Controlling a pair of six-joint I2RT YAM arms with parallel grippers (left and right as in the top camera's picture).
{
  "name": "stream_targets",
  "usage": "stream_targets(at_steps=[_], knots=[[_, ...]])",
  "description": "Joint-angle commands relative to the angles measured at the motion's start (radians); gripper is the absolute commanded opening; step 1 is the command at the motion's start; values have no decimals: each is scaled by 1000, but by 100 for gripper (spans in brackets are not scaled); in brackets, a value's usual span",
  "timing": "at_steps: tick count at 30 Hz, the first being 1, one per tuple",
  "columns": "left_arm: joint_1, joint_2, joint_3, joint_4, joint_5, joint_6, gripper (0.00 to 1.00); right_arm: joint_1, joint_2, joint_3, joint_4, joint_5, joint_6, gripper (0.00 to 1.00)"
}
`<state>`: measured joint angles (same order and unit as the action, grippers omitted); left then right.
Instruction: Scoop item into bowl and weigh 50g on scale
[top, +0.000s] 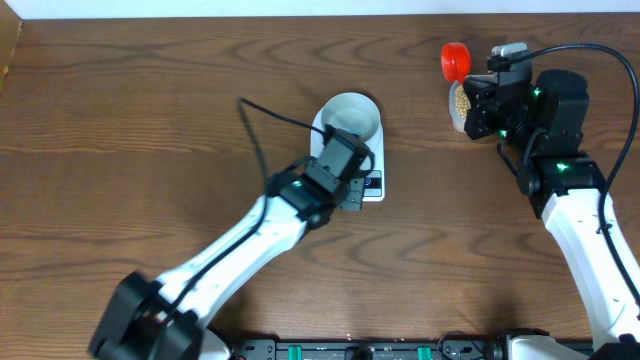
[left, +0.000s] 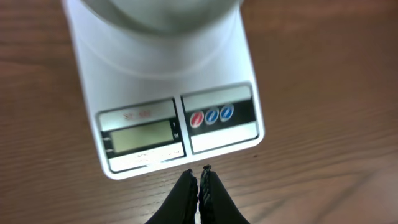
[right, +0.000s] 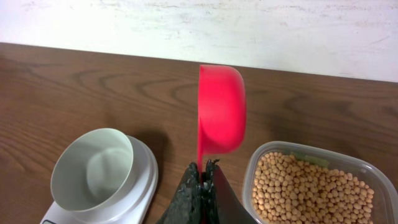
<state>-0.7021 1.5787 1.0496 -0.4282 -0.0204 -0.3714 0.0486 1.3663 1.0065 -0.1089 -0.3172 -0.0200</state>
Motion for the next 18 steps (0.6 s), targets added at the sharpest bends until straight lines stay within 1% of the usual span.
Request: stream_targets(at_steps=[1,7,10,12,18], knots=[[-6,71,34,26,2,79,8,-6,0,21,4,5,-19,1],[-6,155,34,130,2,117,7,-6,0,21,4,5,-19,1],[-6,173,33,151,-8,117,6,-6,0,21,4,5,-19,1],[-6,182,34,163,-26,117,8,-6,0,21,4,5,-19,1],[-6,228,33,197,-26,117,7,-6,0,21,4,5,-19,1]])
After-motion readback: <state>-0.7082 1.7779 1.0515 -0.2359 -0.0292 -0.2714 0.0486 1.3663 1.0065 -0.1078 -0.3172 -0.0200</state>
